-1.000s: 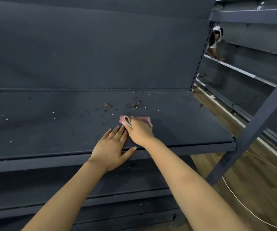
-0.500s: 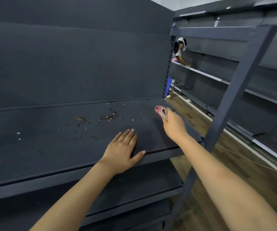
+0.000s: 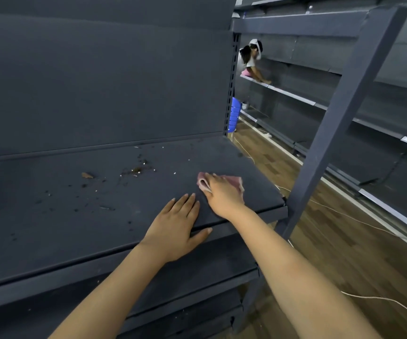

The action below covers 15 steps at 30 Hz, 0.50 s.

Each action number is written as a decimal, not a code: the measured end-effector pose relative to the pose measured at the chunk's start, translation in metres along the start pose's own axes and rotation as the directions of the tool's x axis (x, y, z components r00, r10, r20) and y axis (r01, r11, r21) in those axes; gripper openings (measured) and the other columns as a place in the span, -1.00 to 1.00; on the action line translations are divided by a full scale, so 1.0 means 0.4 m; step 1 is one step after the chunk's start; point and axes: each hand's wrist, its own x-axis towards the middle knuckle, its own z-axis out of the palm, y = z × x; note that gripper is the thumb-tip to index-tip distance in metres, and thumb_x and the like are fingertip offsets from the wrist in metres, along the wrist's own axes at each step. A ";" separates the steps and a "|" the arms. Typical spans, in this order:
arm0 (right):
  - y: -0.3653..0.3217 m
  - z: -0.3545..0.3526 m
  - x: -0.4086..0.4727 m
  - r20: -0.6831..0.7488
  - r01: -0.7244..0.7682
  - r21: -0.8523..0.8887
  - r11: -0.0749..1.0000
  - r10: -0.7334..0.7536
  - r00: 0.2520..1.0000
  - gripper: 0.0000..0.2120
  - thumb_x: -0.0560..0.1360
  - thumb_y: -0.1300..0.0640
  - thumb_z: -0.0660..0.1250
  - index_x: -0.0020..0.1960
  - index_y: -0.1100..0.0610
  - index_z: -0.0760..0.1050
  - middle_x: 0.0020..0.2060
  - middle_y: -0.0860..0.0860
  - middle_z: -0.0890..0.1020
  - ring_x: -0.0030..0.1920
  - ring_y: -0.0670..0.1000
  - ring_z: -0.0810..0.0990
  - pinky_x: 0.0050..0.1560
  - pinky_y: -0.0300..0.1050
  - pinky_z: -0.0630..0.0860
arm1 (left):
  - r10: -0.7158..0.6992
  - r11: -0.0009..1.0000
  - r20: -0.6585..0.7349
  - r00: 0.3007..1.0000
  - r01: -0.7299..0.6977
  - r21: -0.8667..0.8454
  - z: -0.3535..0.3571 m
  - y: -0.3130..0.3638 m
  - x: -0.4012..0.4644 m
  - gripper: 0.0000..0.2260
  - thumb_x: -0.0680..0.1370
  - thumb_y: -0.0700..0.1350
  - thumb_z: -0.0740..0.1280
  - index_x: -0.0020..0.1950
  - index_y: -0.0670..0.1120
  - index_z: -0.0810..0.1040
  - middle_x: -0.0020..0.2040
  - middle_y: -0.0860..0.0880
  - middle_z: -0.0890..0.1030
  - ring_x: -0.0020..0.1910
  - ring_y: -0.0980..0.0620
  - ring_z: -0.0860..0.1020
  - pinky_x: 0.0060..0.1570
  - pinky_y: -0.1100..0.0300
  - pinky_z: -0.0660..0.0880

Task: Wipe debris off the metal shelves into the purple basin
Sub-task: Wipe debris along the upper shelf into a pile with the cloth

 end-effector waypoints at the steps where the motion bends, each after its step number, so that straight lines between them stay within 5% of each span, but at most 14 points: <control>1: -0.019 0.008 0.007 0.011 0.044 0.031 0.999 -0.044 0.999 -0.66 0.64 0.09 0.08 0.38 0.14 0.31 0.32 0.14 0.44 0.32 0.12 0.39 0.26 -0.07 0.27 | 0.003 1.000 -0.006 1.000 -0.003 -0.001 0.001 -0.002 0.001 0.09 0.21 0.39 -0.65 0.58 -0.12 -0.05 0.58 -0.08 -0.03 0.55 0.00 -0.07 0.38 0.18 -0.30; 7: -0.052 0.034 0.061 0.050 0.068 0.351 0.934 -0.092 0.995 -0.66 0.62 -0.06 0.09 0.33 0.01 0.41 0.15 0.08 0.59 0.17 0.09 0.54 0.17 -0.05 0.42 | -0.017 1.000 0.024 1.000 0.017 -0.010 -0.001 0.000 0.001 0.05 0.26 0.40 -0.62 0.58 -0.11 -0.03 0.57 -0.07 0.02 0.55 0.00 -0.03 0.40 0.18 -0.28; 10: -0.009 0.008 0.092 -0.046 0.037 0.462 0.886 -0.017 0.999 -0.55 0.51 -0.25 0.03 0.26 -0.07 0.45 0.17 0.00 0.60 0.22 0.07 0.53 0.26 0.00 0.40 | -0.012 0.999 0.003 1.000 0.011 0.041 -0.005 -0.004 0.002 -0.10 0.52 0.36 -0.36 0.40 -0.22 0.41 0.42 -0.17 0.40 0.40 -0.07 0.39 0.37 0.04 0.10; 12: 0.038 -0.024 0.112 -0.128 0.008 0.482 0.876 0.062 0.990 -0.65 0.58 -0.06 0.10 0.27 0.06 0.44 0.15 0.08 0.60 0.19 0.13 0.53 0.20 0.00 0.43 | -0.005 0.999 0.003 1.000 0.005 0.041 0.012 -0.010 0.005 -0.23 0.60 0.29 -0.21 0.24 -0.22 0.58 0.26 -0.17 0.56 0.25 -0.09 0.54 0.26 0.00 0.30; 15: 0.117 -0.083 0.150 -0.256 -0.049 0.452 0.891 0.182 0.950 -0.73 0.63 0.12 0.11 0.27 0.18 0.40 0.11 0.17 0.59 0.13 0.20 0.53 0.01 -0.09 0.38 | -0.014 1.000 0.016 1.000 0.013 0.028 0.015 -0.011 0.004 -0.25 0.61 0.28 -0.18 0.23 -0.21 0.58 0.26 -0.16 0.56 0.26 -0.09 0.53 0.25 -0.01 0.34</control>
